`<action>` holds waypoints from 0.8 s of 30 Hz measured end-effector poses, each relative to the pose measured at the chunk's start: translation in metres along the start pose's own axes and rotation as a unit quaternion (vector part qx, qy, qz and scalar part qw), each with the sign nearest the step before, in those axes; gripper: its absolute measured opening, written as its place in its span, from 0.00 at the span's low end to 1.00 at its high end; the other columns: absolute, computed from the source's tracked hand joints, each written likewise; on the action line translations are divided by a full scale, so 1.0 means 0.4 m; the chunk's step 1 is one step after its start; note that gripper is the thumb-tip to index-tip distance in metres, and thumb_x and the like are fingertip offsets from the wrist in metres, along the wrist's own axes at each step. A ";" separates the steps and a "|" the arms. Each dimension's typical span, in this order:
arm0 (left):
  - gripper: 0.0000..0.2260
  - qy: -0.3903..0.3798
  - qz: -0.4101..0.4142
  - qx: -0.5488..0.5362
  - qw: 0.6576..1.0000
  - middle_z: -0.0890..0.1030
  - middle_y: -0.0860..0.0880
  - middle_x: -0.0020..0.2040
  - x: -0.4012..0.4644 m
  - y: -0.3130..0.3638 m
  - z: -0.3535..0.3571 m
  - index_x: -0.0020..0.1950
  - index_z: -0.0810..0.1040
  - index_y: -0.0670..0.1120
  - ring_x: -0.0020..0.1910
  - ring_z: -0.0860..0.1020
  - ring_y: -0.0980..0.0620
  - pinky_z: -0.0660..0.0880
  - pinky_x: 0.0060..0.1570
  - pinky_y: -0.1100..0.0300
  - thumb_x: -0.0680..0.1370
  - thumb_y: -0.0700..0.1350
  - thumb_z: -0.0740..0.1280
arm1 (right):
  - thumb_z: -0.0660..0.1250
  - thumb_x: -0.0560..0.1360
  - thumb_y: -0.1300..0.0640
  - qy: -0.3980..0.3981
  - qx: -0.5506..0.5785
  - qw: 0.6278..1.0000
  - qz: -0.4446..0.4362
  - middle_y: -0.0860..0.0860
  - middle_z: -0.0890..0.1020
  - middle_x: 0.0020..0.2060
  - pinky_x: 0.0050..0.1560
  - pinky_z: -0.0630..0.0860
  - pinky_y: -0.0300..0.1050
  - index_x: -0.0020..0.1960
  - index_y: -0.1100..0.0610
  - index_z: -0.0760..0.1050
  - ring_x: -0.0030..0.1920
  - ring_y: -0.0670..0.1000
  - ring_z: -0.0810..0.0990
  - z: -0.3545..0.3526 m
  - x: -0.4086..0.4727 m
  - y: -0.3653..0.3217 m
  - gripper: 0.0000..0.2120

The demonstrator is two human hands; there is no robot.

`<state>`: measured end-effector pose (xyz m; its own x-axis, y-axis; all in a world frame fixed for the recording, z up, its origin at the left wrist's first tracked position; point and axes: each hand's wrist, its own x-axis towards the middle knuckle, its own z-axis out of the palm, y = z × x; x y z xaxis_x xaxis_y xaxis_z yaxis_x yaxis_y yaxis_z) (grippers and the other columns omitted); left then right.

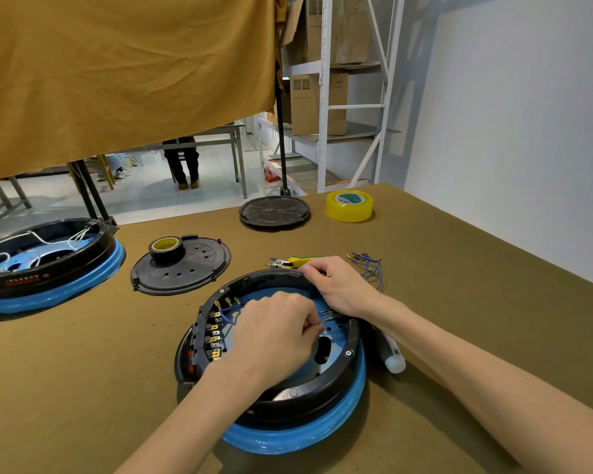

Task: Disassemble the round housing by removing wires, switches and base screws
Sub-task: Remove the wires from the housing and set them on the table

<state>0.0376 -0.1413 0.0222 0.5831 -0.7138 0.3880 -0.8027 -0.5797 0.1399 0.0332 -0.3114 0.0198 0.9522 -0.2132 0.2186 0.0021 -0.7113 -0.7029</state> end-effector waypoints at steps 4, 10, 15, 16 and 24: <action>0.08 0.028 0.011 0.007 1.000 0.82 0.59 0.43 0.003 -0.001 0.000 0.48 0.83 0.58 0.43 0.80 0.57 0.71 0.37 0.59 0.80 0.58 0.66 | 0.58 0.85 0.53 -0.002 0.003 1.000 0.002 0.54 0.70 0.33 0.37 0.62 0.48 0.42 0.69 0.72 0.35 0.51 0.66 0.000 0.001 0.000 0.21; 0.08 0.034 0.012 0.012 0.999 0.81 0.59 0.42 0.001 -0.001 0.002 0.47 0.83 0.58 0.43 0.80 0.57 0.71 0.37 0.60 0.80 0.59 0.66 | 0.58 0.85 0.52 -0.006 0.006 1.000 0.003 0.55 0.71 0.34 0.37 0.62 0.48 0.44 0.70 0.73 0.36 0.51 0.67 0.001 -0.001 0.003 0.22; 0.07 0.002 0.001 0.009 1.000 0.82 0.59 0.42 -0.001 -0.001 0.003 0.47 0.82 0.58 0.44 0.81 0.55 0.73 0.39 0.58 0.79 0.58 0.67 | 0.58 0.85 0.53 -0.005 0.008 1.000 -0.002 0.55 0.70 0.33 0.35 0.61 0.46 0.43 0.70 0.72 0.35 0.51 0.66 0.000 -0.002 0.001 0.22; 0.07 0.028 0.014 0.011 0.999 0.81 0.59 0.40 0.000 -0.002 0.001 0.46 0.83 0.57 0.42 0.80 0.56 0.71 0.36 0.59 0.79 0.58 0.68 | 0.57 0.85 0.53 -0.007 0.007 1.000 -0.002 0.55 0.71 0.34 0.36 0.61 0.46 0.43 0.70 0.73 0.35 0.52 0.67 -0.001 -0.001 0.001 0.22; 0.07 0.042 0.029 0.009 0.999 0.81 0.59 0.39 0.000 -0.001 -0.006 0.43 0.83 0.57 0.39 0.80 0.56 0.73 0.34 0.59 0.78 0.57 0.70 | 0.57 0.85 0.53 -0.007 0.008 1.000 -0.002 0.55 0.70 0.33 0.37 0.61 0.48 0.42 0.70 0.72 0.35 0.51 0.66 -0.001 -0.004 -0.001 0.22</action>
<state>0.0375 -0.1400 0.0242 0.5227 -0.7116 0.4695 -0.8321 -0.5456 0.0997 0.0317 -0.3111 0.0200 0.9562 -0.2017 0.2120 0.0100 -0.7016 -0.7125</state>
